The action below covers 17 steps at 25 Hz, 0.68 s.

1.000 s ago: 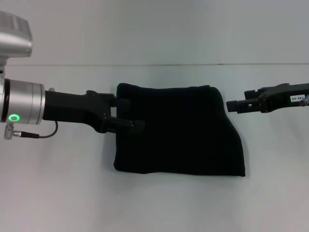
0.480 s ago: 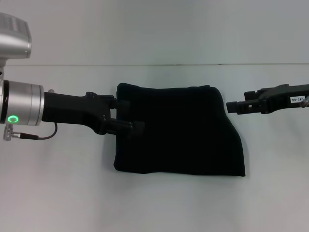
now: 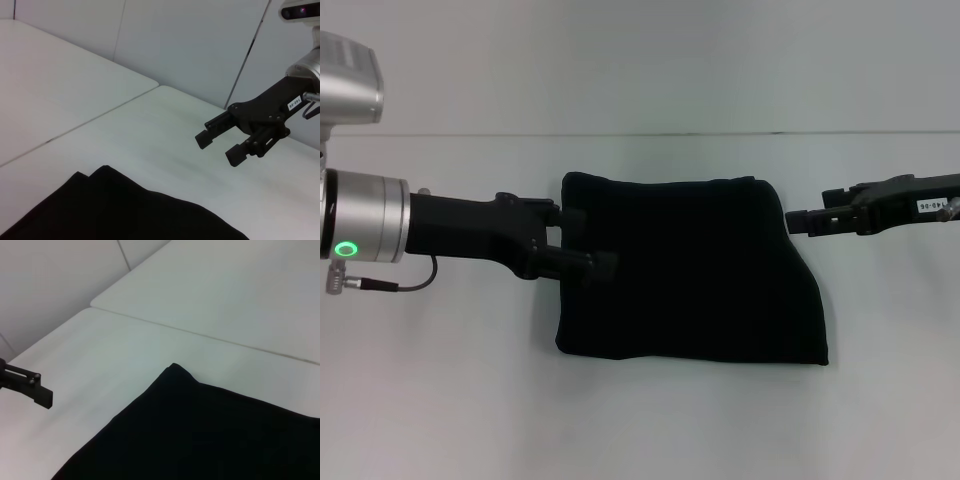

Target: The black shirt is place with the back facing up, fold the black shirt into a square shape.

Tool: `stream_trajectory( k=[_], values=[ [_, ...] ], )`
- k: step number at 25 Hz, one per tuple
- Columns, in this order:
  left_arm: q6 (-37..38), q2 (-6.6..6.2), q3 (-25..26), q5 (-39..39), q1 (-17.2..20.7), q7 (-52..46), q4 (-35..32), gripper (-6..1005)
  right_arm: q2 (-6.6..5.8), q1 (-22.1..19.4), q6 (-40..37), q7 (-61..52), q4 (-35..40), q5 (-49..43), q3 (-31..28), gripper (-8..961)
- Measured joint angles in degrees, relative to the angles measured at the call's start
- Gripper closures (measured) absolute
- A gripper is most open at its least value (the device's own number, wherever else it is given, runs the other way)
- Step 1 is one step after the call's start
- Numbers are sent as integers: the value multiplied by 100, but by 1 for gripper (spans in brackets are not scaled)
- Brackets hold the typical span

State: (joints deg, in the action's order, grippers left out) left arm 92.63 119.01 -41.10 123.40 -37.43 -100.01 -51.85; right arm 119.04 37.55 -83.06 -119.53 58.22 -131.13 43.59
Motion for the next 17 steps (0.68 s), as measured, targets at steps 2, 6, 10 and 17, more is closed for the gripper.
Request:
stream_trajectory(
  k=[2, 6, 10, 17],
  values=[
    [1, 0, 21, 0, 0, -2, 0, 122, -3, -1, 1, 0, 0, 0, 0, 96],
    [12, -2, 33, 0, -1, -12, 0, 122, -11, -1, 1, 0, 0, 0, 0, 96],
    [2, -5, 38, 0, -1, -15, 0, 122, -13, 15, 1, 0, 0, 0, 0, 97],
    [0, -9, 44, 0, -1, -18, -1, 122, -14, 46, 6, 0, -6, 0, -2, 97]
  ],
)
